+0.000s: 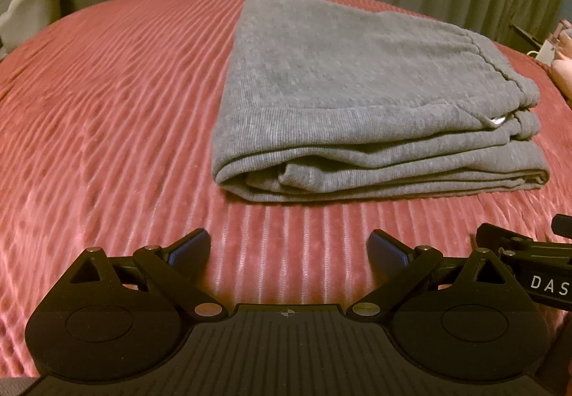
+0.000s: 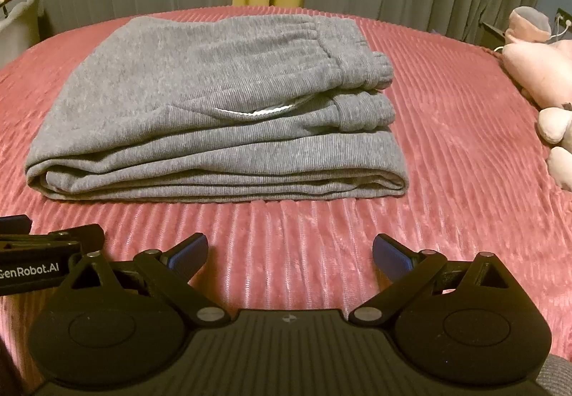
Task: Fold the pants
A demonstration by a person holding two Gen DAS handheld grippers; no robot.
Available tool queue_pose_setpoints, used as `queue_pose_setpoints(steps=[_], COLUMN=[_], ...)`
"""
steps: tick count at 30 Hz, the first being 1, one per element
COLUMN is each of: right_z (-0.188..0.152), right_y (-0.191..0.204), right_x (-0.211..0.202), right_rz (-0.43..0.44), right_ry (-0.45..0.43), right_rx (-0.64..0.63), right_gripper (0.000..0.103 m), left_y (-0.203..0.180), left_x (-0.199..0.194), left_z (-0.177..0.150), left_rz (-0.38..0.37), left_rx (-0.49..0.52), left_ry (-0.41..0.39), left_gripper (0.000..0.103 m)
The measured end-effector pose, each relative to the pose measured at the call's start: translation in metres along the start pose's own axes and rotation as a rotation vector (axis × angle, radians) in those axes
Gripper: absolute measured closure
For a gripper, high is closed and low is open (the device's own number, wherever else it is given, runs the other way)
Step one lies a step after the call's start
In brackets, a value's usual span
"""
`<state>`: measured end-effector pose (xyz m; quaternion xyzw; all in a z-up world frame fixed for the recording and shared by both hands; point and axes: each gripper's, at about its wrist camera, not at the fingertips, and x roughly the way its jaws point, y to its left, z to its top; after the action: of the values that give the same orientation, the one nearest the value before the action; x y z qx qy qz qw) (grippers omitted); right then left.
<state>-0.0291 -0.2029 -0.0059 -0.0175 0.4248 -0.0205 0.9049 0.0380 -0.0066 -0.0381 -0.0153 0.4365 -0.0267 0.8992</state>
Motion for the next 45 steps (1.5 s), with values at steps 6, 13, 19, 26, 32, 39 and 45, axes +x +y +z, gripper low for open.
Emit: queue_pose_setpoints(steps=[6, 13, 19, 26, 32, 39, 45], right_z=[0.0005, 0.0010, 0.0012, 0.0006, 0.0005, 0.0004, 0.0006], right_y=[-0.0010, -0.0019, -0.0012, -0.0006, -0.0007, -0.0007, -0.0015], right_x=[0.0002, 0.0010, 0.0018, 0.0034, 0.0039, 0.0045, 0.0051], right_rz=[0.002, 0.004, 0.003, 0.001, 0.002, 0.003, 0.004], right_ry=[-0.001, 0.002, 0.005, 0.011, 0.012, 0.015, 0.020], right_rx=[-0.001, 0.003, 0.001, -0.003, -0.002, -0.004, -0.002], right_gripper=[0.004, 0.004, 0.004, 0.004, 0.004, 0.004, 0.004], left_y=[-0.0002, -0.0033, -0.0039, -0.0041, -0.0042, -0.0056, -0.0058], left_x=[0.0016, 0.0060, 0.0066, 0.0066, 0.0066, 0.0082, 0.0080], left_z=[0.0027, 0.0060, 0.0064, 0.0065, 0.0065, 0.0057, 0.0053], left_rz=[0.004, 0.007, 0.007, 0.008, 0.008, 0.010, 0.010], left_rx=[0.003, 0.007, 0.006, 0.006, 0.006, 0.009, 0.009], left_ry=[0.004, 0.006, 0.006, 0.006, 0.006, 0.007, 0.007], left_gripper=[0.003, 0.003, 0.003, 0.003, 0.002, 0.002, 0.002])
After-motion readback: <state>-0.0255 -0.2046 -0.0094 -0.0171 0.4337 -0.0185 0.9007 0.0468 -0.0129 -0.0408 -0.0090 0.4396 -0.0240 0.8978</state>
